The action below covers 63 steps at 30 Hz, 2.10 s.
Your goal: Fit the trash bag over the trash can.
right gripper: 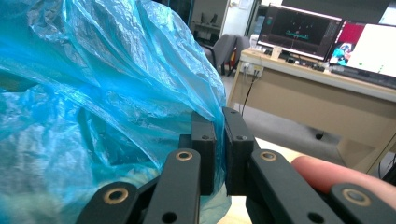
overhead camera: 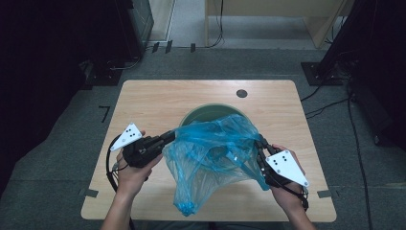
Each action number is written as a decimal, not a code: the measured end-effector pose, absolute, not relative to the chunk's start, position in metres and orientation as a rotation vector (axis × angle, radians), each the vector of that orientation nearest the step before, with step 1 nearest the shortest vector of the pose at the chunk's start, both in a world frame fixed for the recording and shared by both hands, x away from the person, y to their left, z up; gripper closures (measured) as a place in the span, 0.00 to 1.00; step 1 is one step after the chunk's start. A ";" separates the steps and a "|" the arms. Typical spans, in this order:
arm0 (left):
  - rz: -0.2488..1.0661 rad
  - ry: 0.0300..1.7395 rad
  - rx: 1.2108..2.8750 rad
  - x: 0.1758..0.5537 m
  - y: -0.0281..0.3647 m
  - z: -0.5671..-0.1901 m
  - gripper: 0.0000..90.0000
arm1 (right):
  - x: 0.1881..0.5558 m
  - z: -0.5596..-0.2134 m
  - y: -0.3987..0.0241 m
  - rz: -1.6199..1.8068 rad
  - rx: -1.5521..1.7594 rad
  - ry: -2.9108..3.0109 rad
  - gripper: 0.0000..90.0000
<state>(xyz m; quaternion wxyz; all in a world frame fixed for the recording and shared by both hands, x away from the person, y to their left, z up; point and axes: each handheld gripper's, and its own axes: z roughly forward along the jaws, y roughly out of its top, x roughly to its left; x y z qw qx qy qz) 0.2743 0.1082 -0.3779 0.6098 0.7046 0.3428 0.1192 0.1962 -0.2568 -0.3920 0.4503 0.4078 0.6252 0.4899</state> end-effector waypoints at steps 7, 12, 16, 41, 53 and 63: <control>0.323 0.834 1.602 0.287 0.108 -0.379 0.96 | 0.217 -0.389 -0.261 1.181 1.031 1.534 0.96; 0.318 0.888 1.579 0.300 0.107 -0.391 1.00 | 0.236 -0.393 -0.263 1.158 1.053 1.571 0.96; 0.344 0.896 1.580 0.306 0.102 -0.396 1.00 | 0.246 -0.393 -0.265 1.157 1.062 1.578 0.96; 0.195 1.006 1.605 0.346 0.075 -0.426 1.00 | 0.290 -0.426 -0.271 1.259 1.244 1.746 1.00; 0.138 1.081 1.665 0.361 0.063 -0.446 1.00 | 0.279 -0.416 -0.264 1.168 1.185 1.728 1.00; 0.106 1.125 1.663 0.357 0.065 -0.469 1.00 | 0.288 -0.437 -0.267 1.123 1.237 1.745 1.00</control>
